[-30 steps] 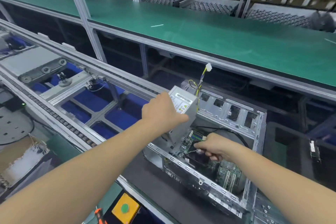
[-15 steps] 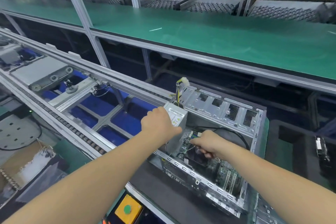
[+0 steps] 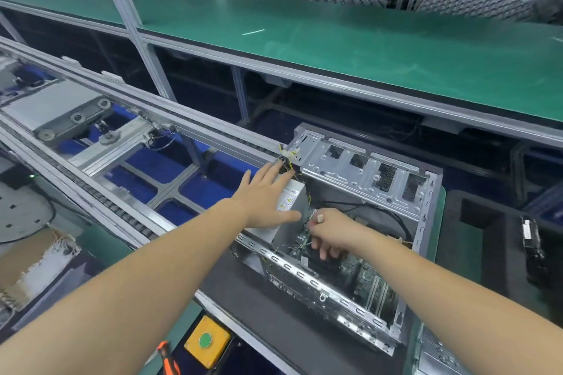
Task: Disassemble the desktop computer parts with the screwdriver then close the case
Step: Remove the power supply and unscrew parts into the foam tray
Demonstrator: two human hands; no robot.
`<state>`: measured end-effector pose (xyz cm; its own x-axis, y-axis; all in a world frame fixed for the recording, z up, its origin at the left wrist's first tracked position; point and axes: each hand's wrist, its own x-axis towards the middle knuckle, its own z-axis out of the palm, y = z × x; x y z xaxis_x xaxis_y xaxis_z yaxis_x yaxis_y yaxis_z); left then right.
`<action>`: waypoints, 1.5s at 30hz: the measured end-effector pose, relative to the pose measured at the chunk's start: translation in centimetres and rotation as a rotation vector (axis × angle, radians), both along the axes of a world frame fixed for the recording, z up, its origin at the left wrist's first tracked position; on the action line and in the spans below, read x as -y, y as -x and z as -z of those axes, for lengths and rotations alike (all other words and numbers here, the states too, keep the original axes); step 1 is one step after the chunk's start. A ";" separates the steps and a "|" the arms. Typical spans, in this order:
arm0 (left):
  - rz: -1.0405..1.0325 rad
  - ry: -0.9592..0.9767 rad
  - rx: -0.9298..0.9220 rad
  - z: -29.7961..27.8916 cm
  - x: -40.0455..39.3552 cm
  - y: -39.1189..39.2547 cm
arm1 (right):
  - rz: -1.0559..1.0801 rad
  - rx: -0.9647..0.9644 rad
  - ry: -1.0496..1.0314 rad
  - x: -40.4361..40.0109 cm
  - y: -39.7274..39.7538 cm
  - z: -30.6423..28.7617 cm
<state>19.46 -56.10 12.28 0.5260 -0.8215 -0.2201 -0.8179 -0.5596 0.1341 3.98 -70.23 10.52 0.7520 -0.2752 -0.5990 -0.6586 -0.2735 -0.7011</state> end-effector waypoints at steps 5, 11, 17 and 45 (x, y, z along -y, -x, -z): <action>0.111 0.158 0.186 1.2 0.9 0.1 | 0.119 -0.040 0.045 -1.4 -2.3 0.7; 0.181 0.262 0.282 1.4 1.1 -0.4 | 0.165 -0.013 -0.080 -2.9 -4.4 1.5; 0.217 0.209 0.248 2.4 0.8 -1.3 | 0.169 -0.033 -0.146 -3.3 -4.4 2.2; -0.389 0.152 -0.678 -0.3 -6.7 -1.9 | 0.364 0.268 0.145 -3.8 -5.8 2.7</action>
<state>21.36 -49.44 12.63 0.5727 -0.6533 -0.4952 -0.2811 -0.7239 0.6300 9.74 -66.46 7.84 0.7143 -0.6157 -0.3328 -0.5306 -0.1664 -0.8311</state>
